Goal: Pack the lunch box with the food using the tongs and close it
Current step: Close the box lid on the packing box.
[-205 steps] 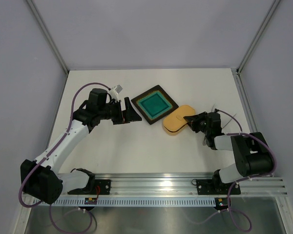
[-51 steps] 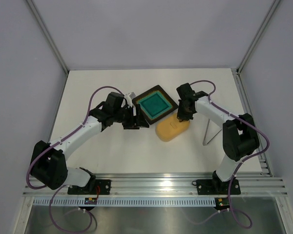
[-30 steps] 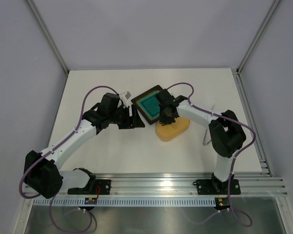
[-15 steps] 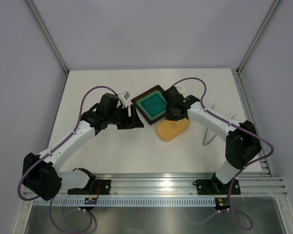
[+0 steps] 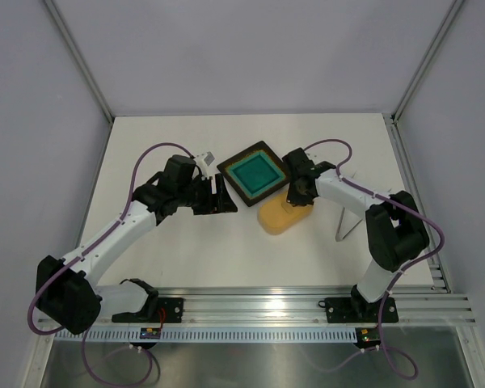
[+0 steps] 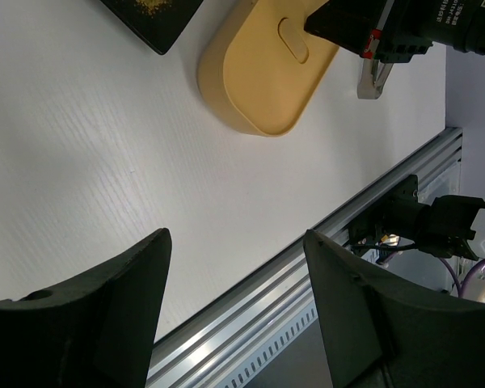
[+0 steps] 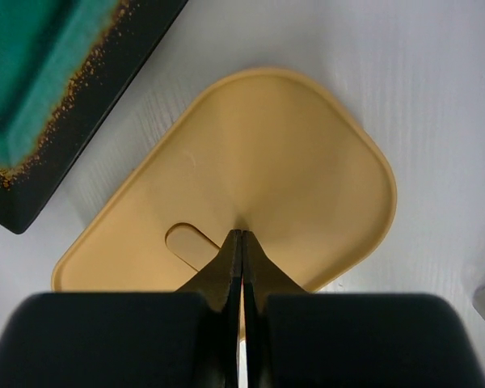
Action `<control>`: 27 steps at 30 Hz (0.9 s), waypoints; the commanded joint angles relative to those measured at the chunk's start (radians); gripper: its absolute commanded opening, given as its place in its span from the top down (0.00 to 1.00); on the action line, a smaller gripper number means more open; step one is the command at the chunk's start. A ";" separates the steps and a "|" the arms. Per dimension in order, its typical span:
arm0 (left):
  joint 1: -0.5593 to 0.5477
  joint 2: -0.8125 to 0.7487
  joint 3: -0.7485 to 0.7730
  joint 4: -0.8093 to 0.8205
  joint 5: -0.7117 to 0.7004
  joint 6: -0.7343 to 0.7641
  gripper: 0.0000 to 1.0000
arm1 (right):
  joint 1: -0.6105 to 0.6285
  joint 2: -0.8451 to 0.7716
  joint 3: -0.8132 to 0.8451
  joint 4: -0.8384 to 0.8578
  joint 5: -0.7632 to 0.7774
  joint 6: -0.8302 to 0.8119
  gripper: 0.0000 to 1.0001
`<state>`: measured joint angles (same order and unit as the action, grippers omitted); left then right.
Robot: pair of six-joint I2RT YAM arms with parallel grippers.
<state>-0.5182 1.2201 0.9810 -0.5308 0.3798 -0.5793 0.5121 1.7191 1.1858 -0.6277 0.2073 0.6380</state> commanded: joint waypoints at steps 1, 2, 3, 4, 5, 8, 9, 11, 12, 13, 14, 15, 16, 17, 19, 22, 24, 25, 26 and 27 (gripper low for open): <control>0.000 -0.028 0.005 0.020 -0.005 0.013 0.30 | -0.004 -0.025 -0.020 0.032 0.003 0.023 1.00; -0.002 -0.028 0.008 0.018 -0.009 0.015 0.30 | -0.004 -0.039 -0.017 0.029 0.010 0.023 1.00; 0.000 -0.028 0.010 0.018 -0.007 0.016 0.30 | -0.009 -0.059 -0.009 0.022 0.018 0.020 1.00; -0.002 -0.025 0.012 0.018 -0.007 0.018 0.30 | -0.014 -0.065 0.006 0.005 0.035 0.012 1.00; 0.000 -0.024 0.013 0.017 -0.004 0.018 0.30 | -0.018 -0.070 0.015 -0.001 0.043 0.006 1.00; -0.002 -0.021 0.013 0.020 -0.002 0.016 0.30 | -0.049 -0.075 0.025 -0.010 0.049 -0.009 1.00; 0.000 -0.021 0.012 0.020 -0.002 0.016 0.29 | -0.058 -0.069 0.021 -0.009 0.046 -0.012 1.00; -0.002 -0.022 0.010 0.022 -0.004 0.019 0.30 | -0.069 -0.056 0.006 0.005 0.032 -0.017 1.00; 0.000 -0.022 0.007 0.023 -0.004 0.018 0.29 | -0.069 -0.034 0.000 0.020 0.020 -0.018 1.00; -0.002 -0.022 0.005 0.023 -0.004 0.018 0.30 | -0.069 -0.017 -0.014 0.026 0.014 -0.018 1.00; -0.002 -0.021 0.005 0.025 -0.002 0.016 0.30 | -0.069 0.026 -0.018 0.031 0.011 -0.017 1.00; 0.000 -0.021 0.004 0.026 -0.002 0.018 0.30 | -0.069 0.048 -0.034 0.045 0.001 -0.015 1.00; -0.002 -0.021 0.005 0.025 -0.002 0.018 0.30 | -0.069 0.066 -0.041 0.054 -0.009 -0.011 1.00; 0.000 -0.021 0.005 0.023 -0.002 0.018 0.30 | -0.069 0.082 -0.049 0.057 -0.020 -0.011 1.00; -0.002 -0.024 0.005 0.017 -0.002 0.022 0.29 | -0.069 0.077 -0.078 0.078 -0.051 0.006 1.00; -0.002 -0.028 0.010 0.008 -0.009 0.030 0.29 | -0.069 -0.001 -0.084 0.065 -0.040 0.014 1.00; 0.000 -0.027 0.019 0.005 -0.010 0.030 0.29 | -0.070 -0.070 -0.062 0.028 -0.013 0.006 1.00; 0.000 -0.025 0.022 0.003 -0.012 0.032 0.29 | -0.067 -0.094 -0.033 -0.004 0.016 0.002 1.00; 0.000 -0.027 0.024 0.005 -0.012 0.030 0.29 | -0.069 -0.120 -0.017 -0.016 0.033 -0.001 1.00; 0.000 -0.025 0.027 0.003 -0.013 0.030 0.29 | -0.069 -0.169 0.013 -0.044 0.062 -0.009 1.00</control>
<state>-0.5182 1.2182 0.9810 -0.5415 0.3794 -0.5686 0.4404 1.6726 1.1404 -0.5781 0.1986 0.6403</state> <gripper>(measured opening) 0.705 0.007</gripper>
